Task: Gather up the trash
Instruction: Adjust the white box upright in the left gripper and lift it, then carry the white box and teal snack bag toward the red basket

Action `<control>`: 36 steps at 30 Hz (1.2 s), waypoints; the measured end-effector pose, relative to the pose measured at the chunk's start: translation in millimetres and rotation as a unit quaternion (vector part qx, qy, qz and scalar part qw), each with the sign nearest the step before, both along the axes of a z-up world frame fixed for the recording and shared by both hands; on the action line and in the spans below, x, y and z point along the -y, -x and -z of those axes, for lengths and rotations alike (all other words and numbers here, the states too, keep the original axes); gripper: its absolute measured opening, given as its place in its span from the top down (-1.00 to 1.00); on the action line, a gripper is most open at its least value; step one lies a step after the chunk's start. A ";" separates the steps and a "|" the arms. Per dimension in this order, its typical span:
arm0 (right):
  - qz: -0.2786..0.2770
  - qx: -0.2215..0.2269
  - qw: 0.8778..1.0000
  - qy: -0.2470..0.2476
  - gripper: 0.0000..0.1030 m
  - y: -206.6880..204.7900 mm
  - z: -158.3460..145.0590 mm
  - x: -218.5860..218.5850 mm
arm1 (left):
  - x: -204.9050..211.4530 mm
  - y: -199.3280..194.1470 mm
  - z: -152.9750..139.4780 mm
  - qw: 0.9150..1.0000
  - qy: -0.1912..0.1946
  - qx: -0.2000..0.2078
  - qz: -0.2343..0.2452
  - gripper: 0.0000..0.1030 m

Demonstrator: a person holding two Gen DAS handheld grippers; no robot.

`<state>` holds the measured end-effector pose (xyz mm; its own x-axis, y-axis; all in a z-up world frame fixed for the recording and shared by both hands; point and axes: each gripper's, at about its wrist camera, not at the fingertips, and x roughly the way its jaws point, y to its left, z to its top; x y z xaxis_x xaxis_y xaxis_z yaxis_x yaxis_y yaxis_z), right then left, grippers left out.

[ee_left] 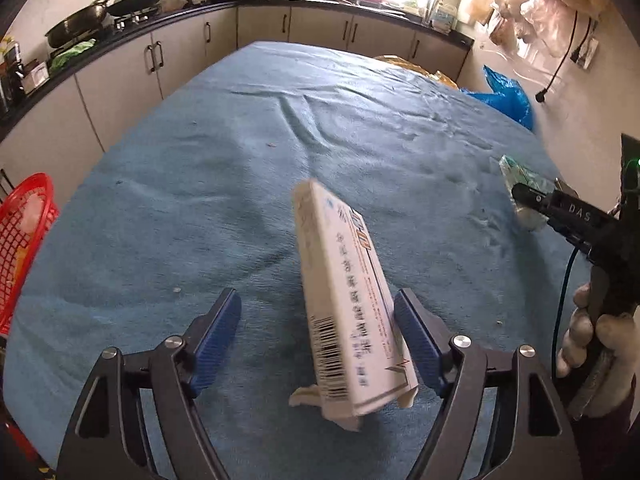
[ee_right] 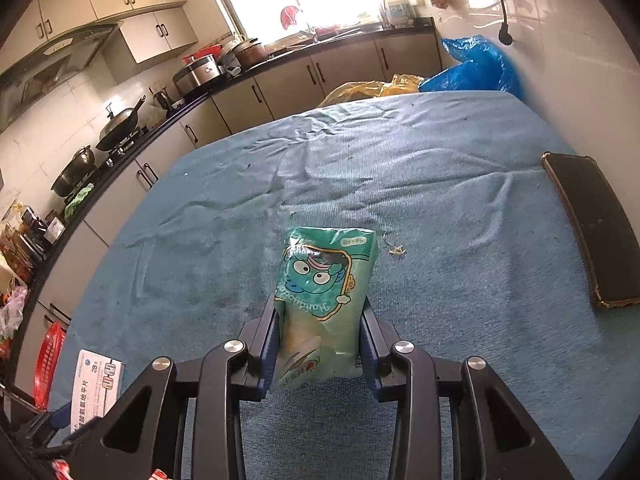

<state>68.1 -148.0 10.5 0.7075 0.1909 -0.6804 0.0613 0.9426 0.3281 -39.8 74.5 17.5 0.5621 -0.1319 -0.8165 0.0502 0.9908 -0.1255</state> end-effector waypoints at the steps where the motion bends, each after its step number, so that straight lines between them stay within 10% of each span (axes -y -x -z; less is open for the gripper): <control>1: -0.001 0.000 1.000 0.000 0.26 -0.1 0.2 -0.7 | 0.8 -0.2 1.2 1.000 -0.003 0.001 0.001 -0.51; 4: -0.007 0.000 1.000 0.002 0.26 -2.4 1.4 -0.8 | 6.4 1.9 0.9 1.000 -0.014 0.013 0.005 -0.11; 5: -0.008 0.000 1.000 0.002 0.26 -2.2 1.7 -1.3 | 5.8 2.3 0.2 1.000 -0.015 0.012 0.004 0.36; 14: -0.012 0.016 0.999 0.025 0.27 2.9 -4.0 -10.0 | -26.9 19.2 -15.8 0.998 0.056 0.000 -0.008 0.34; 36: -0.090 0.004 0.996 0.003 0.27 94.2 -35.3 -84.5 | -65.7 75.8 -51.9 0.998 0.003 0.066 -0.011 0.33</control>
